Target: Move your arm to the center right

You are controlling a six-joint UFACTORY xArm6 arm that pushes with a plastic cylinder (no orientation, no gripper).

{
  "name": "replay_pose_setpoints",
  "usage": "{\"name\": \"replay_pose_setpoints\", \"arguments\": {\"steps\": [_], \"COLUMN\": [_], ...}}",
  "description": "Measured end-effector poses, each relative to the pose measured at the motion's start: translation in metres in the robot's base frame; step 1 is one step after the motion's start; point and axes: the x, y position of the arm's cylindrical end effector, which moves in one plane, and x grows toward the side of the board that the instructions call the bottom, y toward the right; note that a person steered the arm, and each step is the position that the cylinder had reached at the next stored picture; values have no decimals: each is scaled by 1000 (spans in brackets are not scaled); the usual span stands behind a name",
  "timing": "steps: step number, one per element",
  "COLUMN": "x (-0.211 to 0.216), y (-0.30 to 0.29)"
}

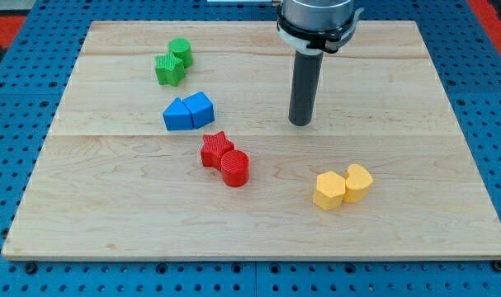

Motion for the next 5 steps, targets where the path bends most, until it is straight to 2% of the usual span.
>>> {"name": "replay_pose_setpoints", "arguments": {"steps": [1, 2, 3, 4, 5], "x": [0, -19, -21, -3, -3], "y": [0, 22, 120, 188, 210]}}
